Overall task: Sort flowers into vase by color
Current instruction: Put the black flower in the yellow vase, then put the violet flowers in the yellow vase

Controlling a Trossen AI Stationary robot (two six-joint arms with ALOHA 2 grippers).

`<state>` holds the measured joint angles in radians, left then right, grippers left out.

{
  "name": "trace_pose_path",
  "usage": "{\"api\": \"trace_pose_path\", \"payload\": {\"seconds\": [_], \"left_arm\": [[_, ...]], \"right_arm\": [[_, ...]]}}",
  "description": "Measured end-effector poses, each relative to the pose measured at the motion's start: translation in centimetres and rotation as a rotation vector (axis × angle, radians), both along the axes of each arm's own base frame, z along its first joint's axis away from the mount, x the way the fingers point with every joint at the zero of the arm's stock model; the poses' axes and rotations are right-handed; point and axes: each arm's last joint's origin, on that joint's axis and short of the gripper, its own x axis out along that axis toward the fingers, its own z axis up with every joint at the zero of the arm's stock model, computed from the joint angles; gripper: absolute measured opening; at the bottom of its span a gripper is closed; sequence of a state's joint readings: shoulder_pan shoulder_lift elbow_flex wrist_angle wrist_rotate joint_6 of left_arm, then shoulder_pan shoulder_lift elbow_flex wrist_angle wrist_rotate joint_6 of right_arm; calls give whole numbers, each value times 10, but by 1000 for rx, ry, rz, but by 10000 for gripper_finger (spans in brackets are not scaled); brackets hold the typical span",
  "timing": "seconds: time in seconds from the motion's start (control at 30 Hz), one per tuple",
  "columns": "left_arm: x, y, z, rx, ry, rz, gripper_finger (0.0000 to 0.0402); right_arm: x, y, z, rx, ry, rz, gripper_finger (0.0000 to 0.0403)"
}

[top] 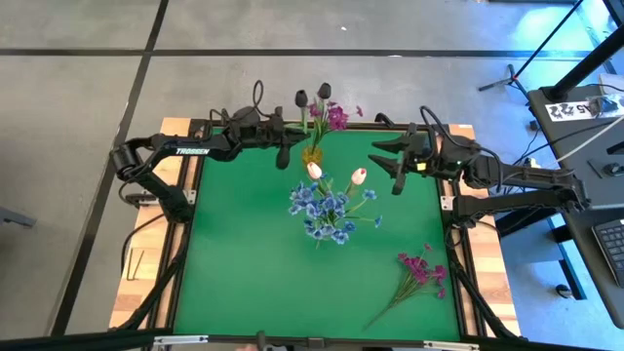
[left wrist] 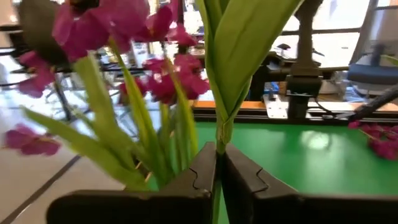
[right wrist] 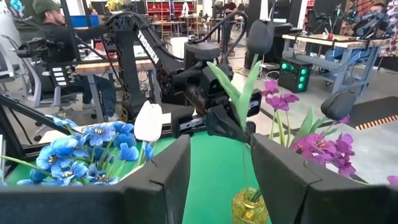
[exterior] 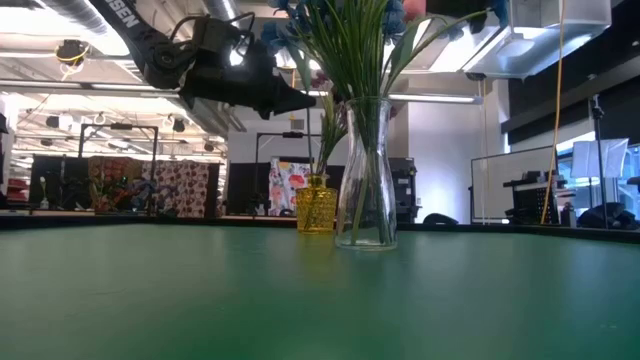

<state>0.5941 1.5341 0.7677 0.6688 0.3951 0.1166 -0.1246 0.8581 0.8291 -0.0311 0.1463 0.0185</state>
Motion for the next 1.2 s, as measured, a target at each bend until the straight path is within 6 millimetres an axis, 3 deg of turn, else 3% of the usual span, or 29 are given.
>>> {"api": "trace_pose_path", "payload": {"seconds": [0.23, 0.83, 0.97, 1.2], "left_arm": [[-2, 2, -9, -45, 92, 117, 63], [-10, -2, -31, -136, 332, 166, 210], [-18, -6, -25, -124, 387, 202, 225], [-40, -20, 3, -112, 414, 238, 230]], "right_arm": [[4, -1, -3, 7, 14, 0, 167], [-5, 1, 5, 50, -48, -2, 167], [-7, 1, 4, 78, -45, 6, 167], [-11, 2, 1, 142, 8, 22, 167]]}}
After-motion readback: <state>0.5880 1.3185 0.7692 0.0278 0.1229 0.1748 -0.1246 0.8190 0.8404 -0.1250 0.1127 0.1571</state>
